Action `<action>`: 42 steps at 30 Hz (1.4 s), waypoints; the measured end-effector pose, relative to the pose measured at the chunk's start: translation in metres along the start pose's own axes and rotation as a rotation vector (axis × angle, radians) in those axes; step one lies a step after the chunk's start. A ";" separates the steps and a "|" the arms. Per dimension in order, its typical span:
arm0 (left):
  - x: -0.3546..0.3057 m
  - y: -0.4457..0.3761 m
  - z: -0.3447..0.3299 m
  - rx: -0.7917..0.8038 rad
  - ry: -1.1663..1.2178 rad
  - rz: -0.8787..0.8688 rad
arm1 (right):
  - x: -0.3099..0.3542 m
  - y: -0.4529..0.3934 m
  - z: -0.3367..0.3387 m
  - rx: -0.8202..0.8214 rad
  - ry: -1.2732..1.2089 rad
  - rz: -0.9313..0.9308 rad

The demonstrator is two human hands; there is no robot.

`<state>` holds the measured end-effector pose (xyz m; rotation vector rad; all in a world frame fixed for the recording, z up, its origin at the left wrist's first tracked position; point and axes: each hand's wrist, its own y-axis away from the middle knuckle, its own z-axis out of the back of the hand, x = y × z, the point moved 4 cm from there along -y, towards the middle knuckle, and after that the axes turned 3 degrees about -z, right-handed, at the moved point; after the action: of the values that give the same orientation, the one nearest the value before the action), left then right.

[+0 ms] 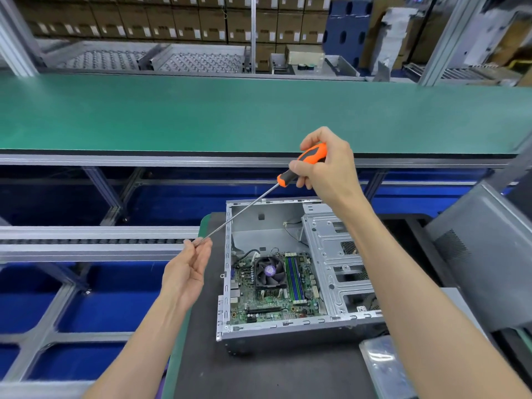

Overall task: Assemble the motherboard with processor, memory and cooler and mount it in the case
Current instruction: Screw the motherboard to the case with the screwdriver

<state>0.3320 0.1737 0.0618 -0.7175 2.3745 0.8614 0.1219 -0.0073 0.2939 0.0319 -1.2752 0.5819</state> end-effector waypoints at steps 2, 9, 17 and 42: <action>0.001 0.002 -0.004 0.055 -0.072 -0.012 | 0.009 -0.002 0.006 -0.017 -0.002 0.021; -0.001 0.007 0.000 0.013 -0.523 -0.184 | 0.049 0.000 0.023 -0.076 0.228 0.243; 0.007 0.030 -0.043 0.383 -1.062 -0.404 | 0.047 0.026 -0.018 0.128 0.500 0.383; 0.045 0.011 -0.024 0.167 -1.532 -0.235 | 0.000 0.055 -0.069 0.332 0.517 0.360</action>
<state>0.2859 0.1508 0.0554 -0.0890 0.9338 0.6671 0.1596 0.0627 0.2566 -0.0709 -0.6734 1.0335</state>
